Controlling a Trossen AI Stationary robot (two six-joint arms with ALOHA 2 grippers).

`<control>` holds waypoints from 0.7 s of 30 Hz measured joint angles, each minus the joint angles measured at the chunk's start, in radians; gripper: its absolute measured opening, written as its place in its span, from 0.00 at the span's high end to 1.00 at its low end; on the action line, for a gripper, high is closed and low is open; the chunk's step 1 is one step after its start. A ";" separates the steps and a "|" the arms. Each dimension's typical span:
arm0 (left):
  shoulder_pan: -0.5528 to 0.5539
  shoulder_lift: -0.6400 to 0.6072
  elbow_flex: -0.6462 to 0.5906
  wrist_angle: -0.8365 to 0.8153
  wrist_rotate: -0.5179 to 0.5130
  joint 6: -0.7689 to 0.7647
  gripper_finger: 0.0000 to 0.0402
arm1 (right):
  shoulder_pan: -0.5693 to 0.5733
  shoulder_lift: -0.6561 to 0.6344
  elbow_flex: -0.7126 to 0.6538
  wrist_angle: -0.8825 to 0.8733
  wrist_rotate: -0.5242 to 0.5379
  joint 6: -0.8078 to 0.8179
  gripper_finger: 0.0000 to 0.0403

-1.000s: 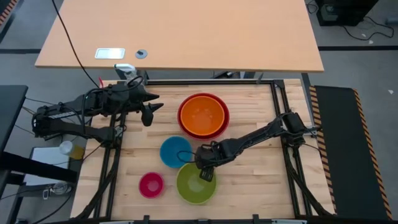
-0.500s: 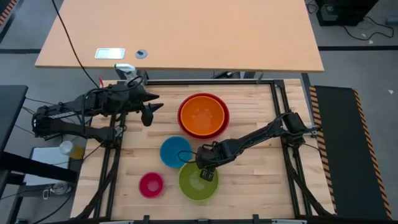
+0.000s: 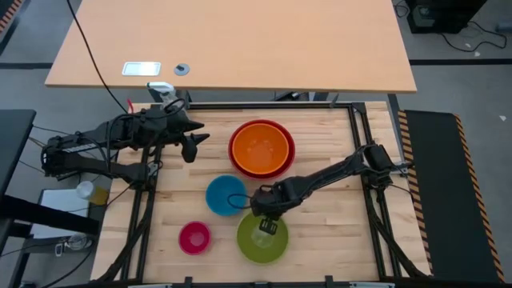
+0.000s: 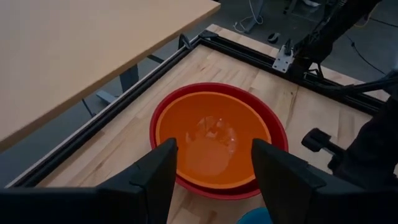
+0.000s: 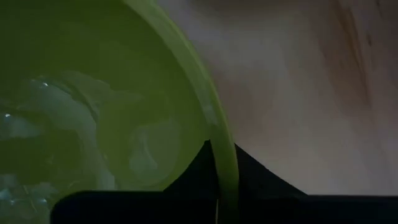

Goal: Nest bowls inside each other
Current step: Stack the green bowl on the orange bowl

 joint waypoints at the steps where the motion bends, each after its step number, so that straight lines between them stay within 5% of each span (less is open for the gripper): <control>1: 0.000 0.000 0.000 0.000 0.000 0.000 0.48 | -0.002 0.000 0.012 -0.028 -0.012 -0.014 0.95; 8: 0.000 0.000 0.000 0.000 0.000 -0.003 0.48 | -0.034 0.000 0.141 -0.210 -0.087 -0.140 0.95; 21: 0.000 -0.002 0.000 0.006 0.000 -0.116 0.48 | -0.214 -0.003 0.482 -0.482 -0.036 -0.462 0.95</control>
